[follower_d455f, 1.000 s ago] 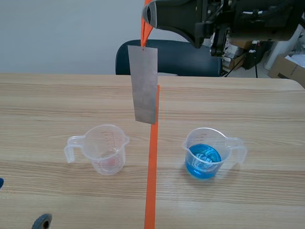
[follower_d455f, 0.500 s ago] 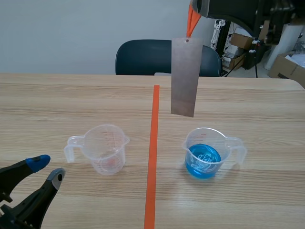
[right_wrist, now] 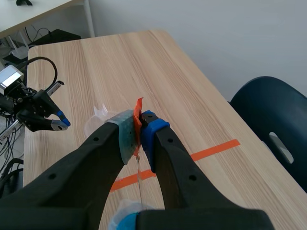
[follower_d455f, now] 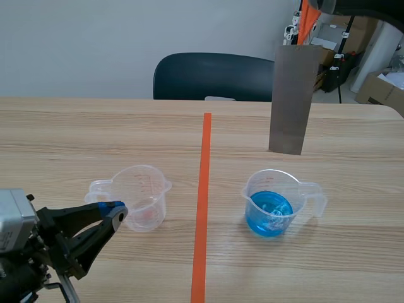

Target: Do the redox reaction experiment. move the plate over the blue solution

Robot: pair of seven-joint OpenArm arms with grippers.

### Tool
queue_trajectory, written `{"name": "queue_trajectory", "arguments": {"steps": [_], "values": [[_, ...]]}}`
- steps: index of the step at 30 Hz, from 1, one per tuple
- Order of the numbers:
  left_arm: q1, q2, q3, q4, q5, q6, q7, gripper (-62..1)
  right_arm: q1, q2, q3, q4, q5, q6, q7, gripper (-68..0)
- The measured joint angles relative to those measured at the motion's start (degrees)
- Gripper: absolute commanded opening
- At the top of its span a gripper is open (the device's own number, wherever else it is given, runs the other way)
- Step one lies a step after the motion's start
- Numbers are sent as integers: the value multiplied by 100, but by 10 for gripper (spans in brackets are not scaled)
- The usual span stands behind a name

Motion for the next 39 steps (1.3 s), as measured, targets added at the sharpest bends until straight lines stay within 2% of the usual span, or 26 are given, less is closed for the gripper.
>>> {"name": "queue_trajectory", "arguments": {"steps": [2, 5, 12, 15, 21, 26, 31, 39], "values": [[-118, -11, 61, 4, 164, -149, 22, -582, -52, 125, 0, 2, 2, 4, 188, -673], [-297, -57, 192, 105, 162, -424, 485, -582, -232, 323, -2, 7, -9, 13, 330, -673], [-894, -79, 616, 177, 70, -511, 1169, -582, -592, 629, -2, 7, -505, 20, 1075, -673], [-1123, -79, 841, 177, 70, -533, 1486, -582, -693, 632, -2, 7, -634, 22, 1073, -673], [-1309, -79, 1143, 177, 72, -535, 1676, -582, -892, 627, -2, 7, -933, 22, 1434, -673], [-1443, -76, 1294, 177, 63, -553, 1838, -582, -894, 627, -2, 7, -949, 22, 1558, -673], [-1510, -76, 1342, 177, -260, -551, 1926, -582, -916, 581, -2, 7, -949, 20, 1598, -673], [-1515, -76, 1342, 177, -232, -553, 1923, -582, -957, 470, -2, 9, -1058, 22, 1679, -673]]}}
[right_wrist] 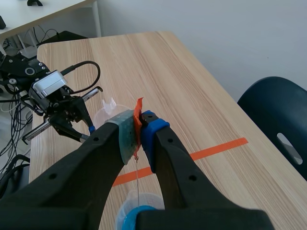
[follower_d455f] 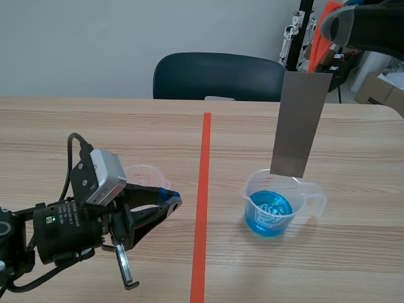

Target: Do the redox reaction experiment. move the plate over the blue solution

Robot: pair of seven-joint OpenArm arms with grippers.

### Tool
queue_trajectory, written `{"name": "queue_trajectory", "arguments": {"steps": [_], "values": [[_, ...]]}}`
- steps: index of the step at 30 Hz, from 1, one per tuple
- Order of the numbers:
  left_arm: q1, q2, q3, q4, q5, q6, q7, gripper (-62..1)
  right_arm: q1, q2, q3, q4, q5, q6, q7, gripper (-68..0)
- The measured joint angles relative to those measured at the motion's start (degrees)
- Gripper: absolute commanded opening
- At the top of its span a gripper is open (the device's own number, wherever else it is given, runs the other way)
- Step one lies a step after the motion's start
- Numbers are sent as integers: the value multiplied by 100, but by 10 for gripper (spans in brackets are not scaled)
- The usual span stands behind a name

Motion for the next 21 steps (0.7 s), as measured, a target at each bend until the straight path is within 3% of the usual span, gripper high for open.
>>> {"name": "queue_trajectory", "arguments": {"steps": [21], "values": [[-509, 155, 323, 0, 0, 2, 251, -582, 0, 0, 0, 0, -2, 0, 11, -673]]}}
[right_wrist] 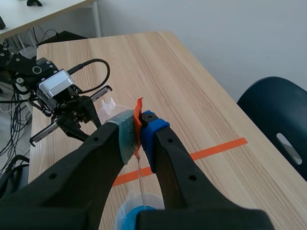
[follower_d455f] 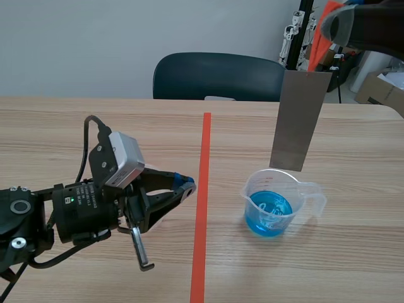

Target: Do the redox reaction experiment. move the plate over the blue solution

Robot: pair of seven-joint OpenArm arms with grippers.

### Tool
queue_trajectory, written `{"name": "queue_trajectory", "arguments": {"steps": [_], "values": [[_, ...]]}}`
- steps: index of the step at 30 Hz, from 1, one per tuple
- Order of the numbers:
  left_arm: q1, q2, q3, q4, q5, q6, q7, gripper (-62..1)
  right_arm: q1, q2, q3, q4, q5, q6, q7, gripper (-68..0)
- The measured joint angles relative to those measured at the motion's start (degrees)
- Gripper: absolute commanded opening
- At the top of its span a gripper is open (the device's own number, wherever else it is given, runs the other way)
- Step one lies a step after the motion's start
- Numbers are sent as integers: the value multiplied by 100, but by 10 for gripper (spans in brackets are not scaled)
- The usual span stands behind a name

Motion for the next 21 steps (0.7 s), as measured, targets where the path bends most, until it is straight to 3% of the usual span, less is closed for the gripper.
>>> {"name": "queue_trajectory", "arguments": {"steps": [21], "values": [[-439, 369, 92, 0, 22, -22, 422, -582, 0, 0, 0, 0, -39, 0, -2, -673]]}}
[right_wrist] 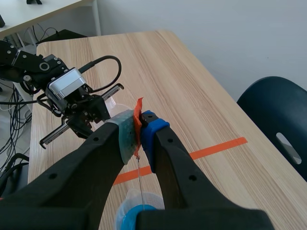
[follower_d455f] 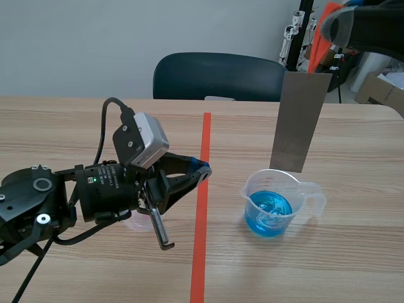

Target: Do the redox reaction experiment. move the plate over the blue solution

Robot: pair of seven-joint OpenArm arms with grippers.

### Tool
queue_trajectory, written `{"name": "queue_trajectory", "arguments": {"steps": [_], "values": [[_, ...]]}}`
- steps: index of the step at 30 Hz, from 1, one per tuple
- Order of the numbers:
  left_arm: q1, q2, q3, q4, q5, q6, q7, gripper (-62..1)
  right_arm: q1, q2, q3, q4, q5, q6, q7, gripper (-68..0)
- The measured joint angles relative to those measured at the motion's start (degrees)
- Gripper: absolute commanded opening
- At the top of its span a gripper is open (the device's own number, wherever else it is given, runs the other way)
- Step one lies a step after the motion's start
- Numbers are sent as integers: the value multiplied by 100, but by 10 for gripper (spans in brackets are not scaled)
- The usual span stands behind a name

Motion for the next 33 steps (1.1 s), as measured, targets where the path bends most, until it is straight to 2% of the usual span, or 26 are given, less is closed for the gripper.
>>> {"name": "queue_trajectory", "arguments": {"steps": [9, 17, 33], "values": [[-186, 37, 420, 0, 2, -4, -7, -582, 0, 0, 0, 0, 0, 0, 2, -673], [-190, 221, 407, 0, 26, -2, 188, -582, 0, 0, 0, 0, 0, 0, 2, -673], [-219, 221, 409, 0, 26, -4, 225, -582, 0, 0, 0, 0, 0, 0, 2, -673]]}}
